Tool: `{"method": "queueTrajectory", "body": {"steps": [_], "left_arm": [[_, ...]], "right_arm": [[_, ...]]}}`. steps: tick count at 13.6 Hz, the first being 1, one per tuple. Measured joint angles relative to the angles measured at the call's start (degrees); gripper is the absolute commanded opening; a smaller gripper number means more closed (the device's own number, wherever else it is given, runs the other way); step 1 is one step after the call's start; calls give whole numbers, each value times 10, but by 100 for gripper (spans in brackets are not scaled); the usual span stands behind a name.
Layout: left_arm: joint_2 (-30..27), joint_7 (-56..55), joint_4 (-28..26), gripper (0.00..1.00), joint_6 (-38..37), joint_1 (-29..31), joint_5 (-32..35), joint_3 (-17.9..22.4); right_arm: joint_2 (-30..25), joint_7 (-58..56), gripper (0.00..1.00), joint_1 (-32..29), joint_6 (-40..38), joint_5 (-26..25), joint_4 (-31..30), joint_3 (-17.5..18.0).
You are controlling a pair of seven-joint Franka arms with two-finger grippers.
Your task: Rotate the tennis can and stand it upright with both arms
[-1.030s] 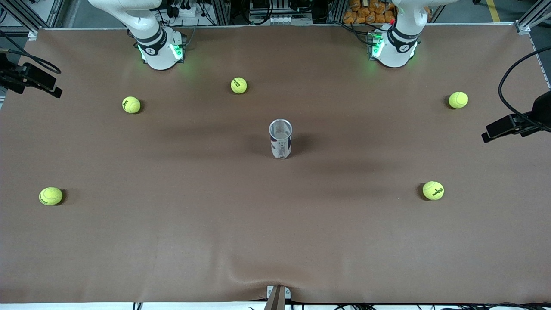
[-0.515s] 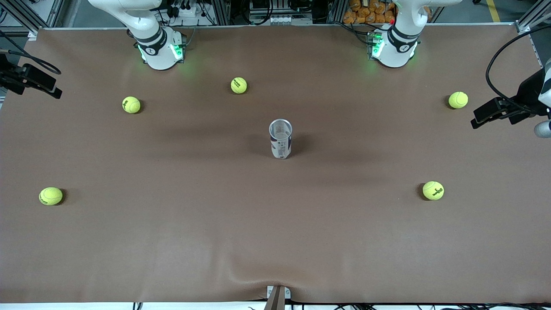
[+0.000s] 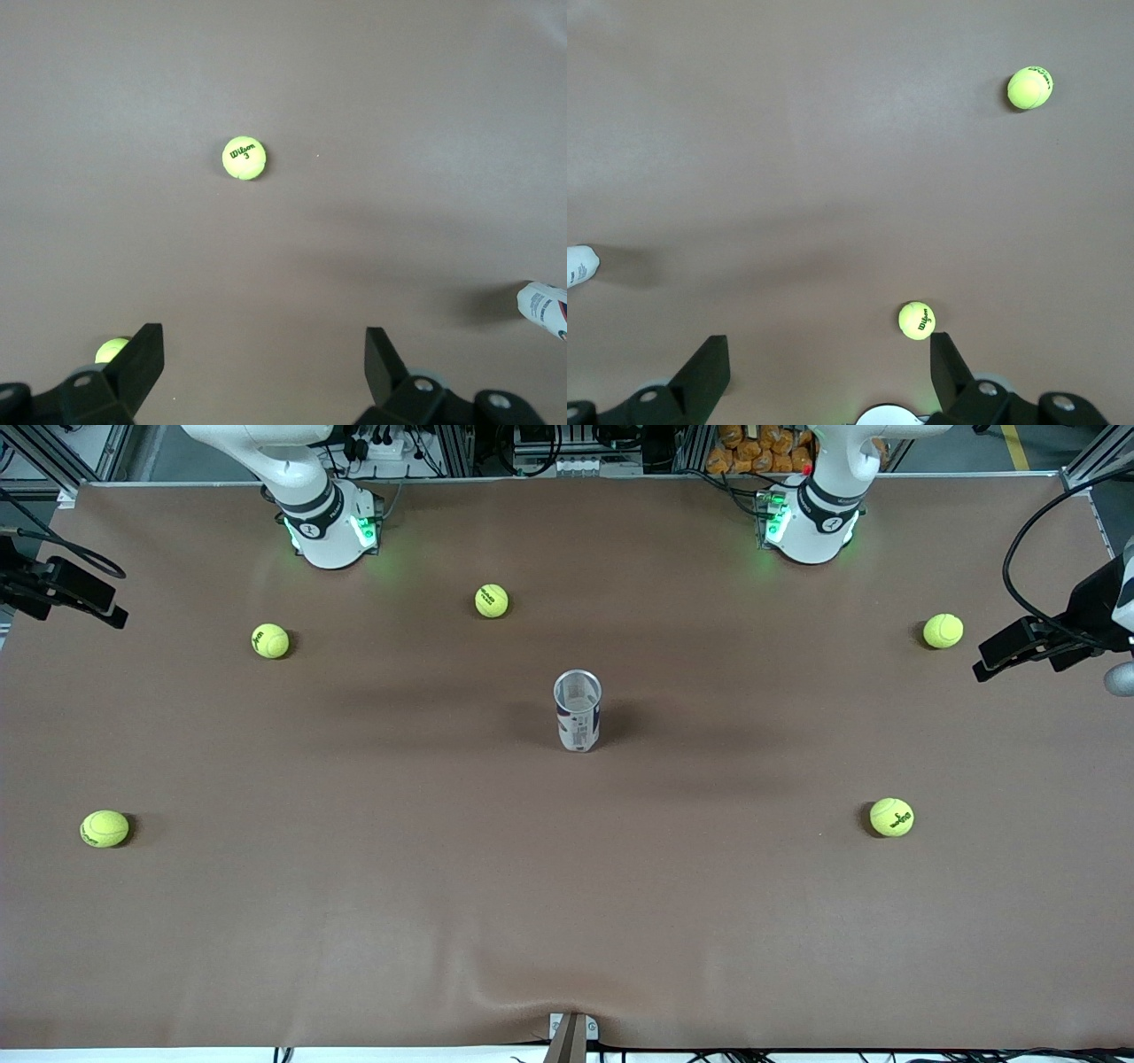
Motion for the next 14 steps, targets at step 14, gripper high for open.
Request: {"method": "queueTrajectory", "body": {"steps": [14], "left_arm": [[-14,19,-18,100,21,0,37,1]], "right_arm": [[0,0,100,0,0,0,0,0]]}}
